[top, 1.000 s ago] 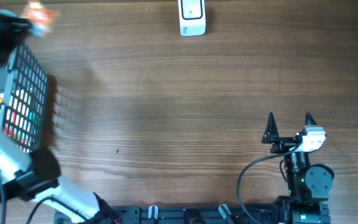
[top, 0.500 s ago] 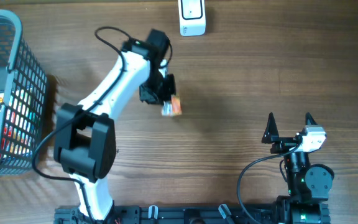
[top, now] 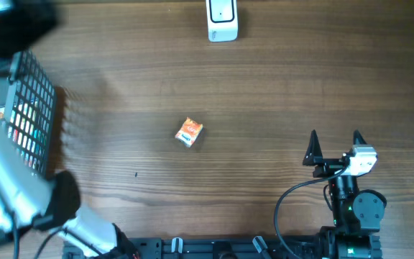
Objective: Scan the item barcode
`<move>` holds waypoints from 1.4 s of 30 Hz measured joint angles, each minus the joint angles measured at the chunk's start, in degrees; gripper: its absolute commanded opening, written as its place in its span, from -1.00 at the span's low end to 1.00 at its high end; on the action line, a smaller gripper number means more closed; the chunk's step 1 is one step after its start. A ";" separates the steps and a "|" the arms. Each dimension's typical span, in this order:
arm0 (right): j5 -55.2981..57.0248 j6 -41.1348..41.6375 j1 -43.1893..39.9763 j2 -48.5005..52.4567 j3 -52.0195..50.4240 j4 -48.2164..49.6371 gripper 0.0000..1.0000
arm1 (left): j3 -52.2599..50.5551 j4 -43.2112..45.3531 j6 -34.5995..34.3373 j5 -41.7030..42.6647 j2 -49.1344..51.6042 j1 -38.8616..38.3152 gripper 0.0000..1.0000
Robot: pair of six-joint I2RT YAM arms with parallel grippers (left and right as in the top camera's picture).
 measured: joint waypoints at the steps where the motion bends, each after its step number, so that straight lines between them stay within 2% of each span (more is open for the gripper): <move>1: 0.00 0.00 0.00 0.00 0.00 -0.02 1.00 | 0.42 -0.09 -0.17 -0.81 -1.51 6.27 1.00; 3: 0.02 0.00 0.00 0.02 0.00 -0.02 0.99 | -0.46 -0.22 -1.73 -1.97 -3.02 20.96 1.00; 4: 0.02 0.00 0.00 0.02 0.00 -0.02 0.99 | -3.63 -0.17 -2.14 -1.57 -3.32 25.66 1.00; 6: 0.02 0.00 0.00 0.00 0.00 -0.04 0.99 | -11.72 0.11 -3.37 -1.05 -2.91 31.36 1.00; 8: 0.02 0.00 0.00 0.00 0.00 -0.02 0.99 | -24.06 2.34 -4.26 -0.85 -0.90 34.67 1.00; 14: 0.02 0.00 0.00 0.00 0.00 0.00 0.99 | -57.51 22.05 -4.92 -1.99 1.44 32.92 1.00; 17: 0.02 0.00 0.00 0.00 0.00 -0.02 0.99 | -66.60 32.41 -4.90 -5.44 1.27 30.51 1.00; 23: 0.02 0.00 0.00 0.00 0.00 -0.02 0.99 | -75.34 44.76 -5.07 -23.12 1.18 23.96 1.00; 28: 0.02 0.00 0.00 0.00 0.00 -0.02 0.99 | -78.34 51.67 -4.92 -30.16 1.33 23.39 1.00; 30: 0.02 0.00 0.00 0.00 0.00 -0.02 0.99 | -78.38 52.11 -4.63 -30.73 2.45 23.43 0.79; 33: 0.02 0.00 0.00 0.00 0.00 -0.02 0.99 | -78.34 53.05 -3.80 -32.70 5.66 23.50 -0.39; 35: 0.02 0.00 0.00 0.00 0.00 -0.02 0.99 | -78.31 53.07 -3.28 -33.70 6.08 23.78 -0.88; 38: 0.02 0.00 0.00 0.00 0.00 -0.02 1.00 | -77.55 52.24 -1.18 -36.28 6.03 24.00 -0.92; 42: 0.02 0.00 0.00 0.00 0.00 -0.02 0.99 | -76.00 48.85 -0.72 -35.50 5.20 24.13 -0.92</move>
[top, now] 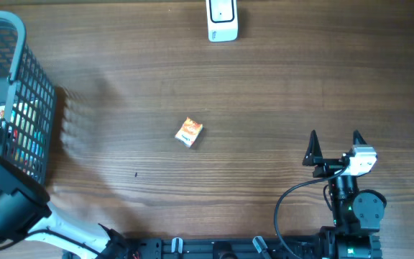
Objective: Scan the item barcode
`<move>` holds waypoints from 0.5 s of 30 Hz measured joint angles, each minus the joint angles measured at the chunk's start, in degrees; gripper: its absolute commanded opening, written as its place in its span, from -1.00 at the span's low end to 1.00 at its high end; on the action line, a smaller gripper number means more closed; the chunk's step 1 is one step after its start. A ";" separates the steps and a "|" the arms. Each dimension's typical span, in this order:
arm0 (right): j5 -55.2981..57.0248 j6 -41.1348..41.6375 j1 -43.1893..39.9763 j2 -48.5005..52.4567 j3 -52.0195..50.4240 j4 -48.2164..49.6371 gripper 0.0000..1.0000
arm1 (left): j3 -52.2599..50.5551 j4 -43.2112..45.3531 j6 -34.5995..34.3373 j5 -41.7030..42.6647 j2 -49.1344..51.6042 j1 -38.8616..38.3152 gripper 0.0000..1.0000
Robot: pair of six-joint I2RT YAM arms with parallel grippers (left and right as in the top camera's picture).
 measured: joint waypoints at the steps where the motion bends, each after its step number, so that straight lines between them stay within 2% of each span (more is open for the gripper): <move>1: 0.00 0.00 0.00 0.00 0.00 0.00 1.00 | 0.48 -1.25 0.00 1.03 -1.20 0.00 -0.92; 4: 0.00 0.00 0.00 0.00 0.00 0.00 1.00 | 2.05 -4.17 -0.02 3.32 -6.93 -0.09 -0.92; 6: 0.00 0.00 0.00 0.00 0.00 0.00 1.00 | 2.75 -3.02 -0.04 4.90 -15.15 -0.70 -0.92; 10: 0.00 0.00 0.00 0.00 0.00 0.00 0.99 | 4.04 6.75 -0.04 9.73 -34.21 -5.44 -0.92; 13: 0.00 0.00 0.00 0.00 0.00 0.00 0.99 | 4.37 11.13 -1.46 19.47 -45.51 -11.76 -0.92; 15: 0.00 0.00 0.00 0.00 0.00 -0.02 1.00 | 4.66 9.38 -5.40 26.91 -49.51 -16.26 -0.92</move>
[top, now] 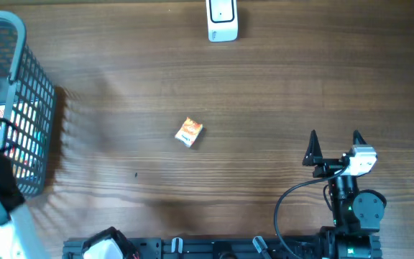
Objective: Scan the item barcode
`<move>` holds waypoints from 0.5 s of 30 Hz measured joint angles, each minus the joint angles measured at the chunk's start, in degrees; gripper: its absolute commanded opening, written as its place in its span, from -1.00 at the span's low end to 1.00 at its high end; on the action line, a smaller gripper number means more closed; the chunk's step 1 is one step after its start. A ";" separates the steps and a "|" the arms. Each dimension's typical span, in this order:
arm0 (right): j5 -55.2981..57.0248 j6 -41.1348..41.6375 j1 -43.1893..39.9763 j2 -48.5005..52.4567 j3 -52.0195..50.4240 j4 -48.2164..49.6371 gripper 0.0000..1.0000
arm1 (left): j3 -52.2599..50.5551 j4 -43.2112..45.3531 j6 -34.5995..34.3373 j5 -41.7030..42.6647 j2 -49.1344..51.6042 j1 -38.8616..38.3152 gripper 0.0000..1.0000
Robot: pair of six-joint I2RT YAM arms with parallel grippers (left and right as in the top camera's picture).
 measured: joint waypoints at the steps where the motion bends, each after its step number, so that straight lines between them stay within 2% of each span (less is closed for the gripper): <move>1: 0.00 0.00 0.00 0.00 0.00 0.02 0.99 | 0.13 -2.64 -2.45 6.73 -0.81 -4.55 -0.92; 3: 0.00 0.00 0.00 0.02 0.00 0.09 0.99 | 0.17 -5.27 -4.59 14.29 0.00 -10.25 -0.92; 6: 0.00 0.00 0.00 0.00 0.00 0.11 0.99 | 0.37 -13.51 -5.16 19.58 8.74 -27.76 -0.92; 9: 0.02 0.00 0.00 0.00 0.00 0.07 0.99 | 0.00 -18.49 -5.14 17.86 22.77 -41.70 -0.92; 13: 0.00 0.00 -0.15 0.00 0.00 0.09 0.99 | -0.11 -16.83 -5.16 15.45 38.05 -50.95 -0.87; 14: 0.00 0.00 -0.15 0.00 0.00 0.09 0.99 | -0.13 -14.84 -5.14 14.97 41.64 -52.78 -0.78; 15: 0.00 0.00 -0.15 0.00 0.00 0.04 0.99 | -0.13 -12.44 -5.14 14.47 45.09 -54.21 -0.38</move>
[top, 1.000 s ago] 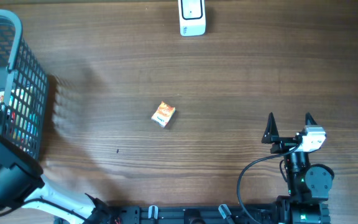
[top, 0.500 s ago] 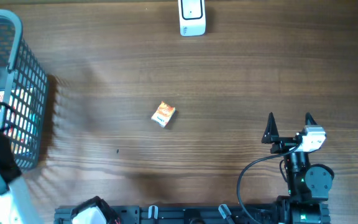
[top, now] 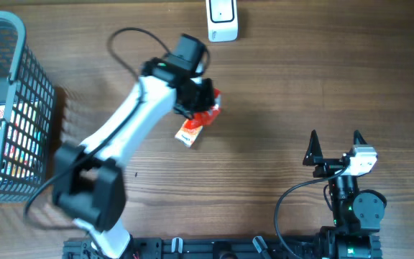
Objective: Scan the item barcode
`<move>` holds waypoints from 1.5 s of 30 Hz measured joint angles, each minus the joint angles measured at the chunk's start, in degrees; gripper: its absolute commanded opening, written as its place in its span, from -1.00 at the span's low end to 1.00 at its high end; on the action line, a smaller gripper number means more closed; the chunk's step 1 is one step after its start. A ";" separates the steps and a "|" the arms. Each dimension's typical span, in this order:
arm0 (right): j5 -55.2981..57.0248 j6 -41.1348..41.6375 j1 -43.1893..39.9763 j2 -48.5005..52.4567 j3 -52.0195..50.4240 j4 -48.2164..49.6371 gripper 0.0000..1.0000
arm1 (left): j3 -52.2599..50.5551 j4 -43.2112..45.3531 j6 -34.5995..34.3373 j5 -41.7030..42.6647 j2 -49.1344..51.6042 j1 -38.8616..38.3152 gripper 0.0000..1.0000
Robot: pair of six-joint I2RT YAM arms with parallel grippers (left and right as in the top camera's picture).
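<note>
My left arm reaches across the table, and its gripper (top: 207,99) is shut on a red packet (top: 209,115) held just above and to the right of a small orange box (top: 189,134) lying mid-table. The white barcode scanner (top: 222,19) stands at the far edge, beyond the gripper. My right gripper (top: 334,146) rests open near the front right, with nothing between its fingers. How the fingers sit on the packet is partly hidden by the wrist.
A grey wire basket (top: 19,79) with several colourful packets inside stands at the left edge. The right arm's base and cable (top: 293,198) lie at the front right.
My left arm has moved from the basket at the far left to the middle of the table, and a red packet now shows at its gripper. The orange box and right arm have not moved.
My left arm was blurred over the basket at the left edge, and at the following two moments it stayed by the basket near the front left. The orange box lay mid-table throughout. Now the left gripper is beside that box with a red packet.
</note>
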 measured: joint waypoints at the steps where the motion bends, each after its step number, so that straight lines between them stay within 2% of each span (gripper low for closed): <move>1: 0.00 0.00 0.00 0.00 0.00 0.02 0.99 | -0.02 1.86 -0.09 -0.22 2.40 -0.92 -0.04; 4: 0.00 0.00 0.00 0.00 0.00 0.00 1.00 | -0.02 5.44 -0.02 -0.35 6.08 -2.14 0.33; 7: 0.00 0.00 0.00 0.00 0.00 0.00 1.00 | 0.61 5.33 0.20 -0.61 5.57 -1.51 0.51; 10: 0.00 0.00 0.00 0.00 0.00 0.00 0.99 | 3.89 2.62 0.20 -0.79 2.19 0.72 0.54; 13: 0.00 0.00 0.00 0.00 0.00 0.00 0.99 | 10.88 -0.13 0.20 -0.98 -7.82 5.44 0.55; 15: 0.00 0.00 0.00 0.00 0.00 0.02 0.99 | 14.71 -0.35 0.90 -1.38 -18.08 11.30 0.57; 16: 0.00 0.00 0.00 0.00 0.00 0.02 1.00 | 15.56 -0.55 1.49 -2.67 -23.10 14.97 0.92; 17: 0.00 0.00 0.00 0.02 0.00 0.00 1.00 | 15.93 -2.03 1.92 -5.90 -28.94 20.15 1.00; 19: -0.02 0.00 -0.02 0.00 0.00 -0.02 1.00 | 16.52 -6.10 2.36 -15.30 -36.61 30.40 1.00; 22: 0.00 0.00 -0.07 0.00 0.00 -0.02 0.99 | 16.59 -10.49 2.54 -27.50 -39.82 46.07 1.00; 25: 0.00 0.00 -0.07 0.00 0.00 -0.02 0.99 | 12.96 -10.62 0.04 -31.95 -34.97 59.10 1.00; 30: 0.00 0.00 -0.07 0.00 0.00 -0.02 0.99 | 8.96 -11.30 -0.44 -31.85 -16.44 64.15 1.00; 34: 0.00 0.00 -0.07 0.00 0.00 -0.02 1.00 | 8.72 -10.84 1.22 -25.24 -8.31 69.05 1.00; 37: 0.00 0.00 -0.07 0.00 0.00 -0.02 1.00 | 8.72 -9.11 5.38 -14.78 -4.96 75.08 1.00; 39: 0.00 0.00 -0.07 0.00 0.00 -0.02 1.00 | 8.85 -9.60 9.11 -11.76 -2.75 76.35 1.00; 45: 0.00 0.00 -0.07 0.00 0.00 -0.02 0.99 | 8.31 -9.03 17.20 -9.14 9.77 76.48 1.00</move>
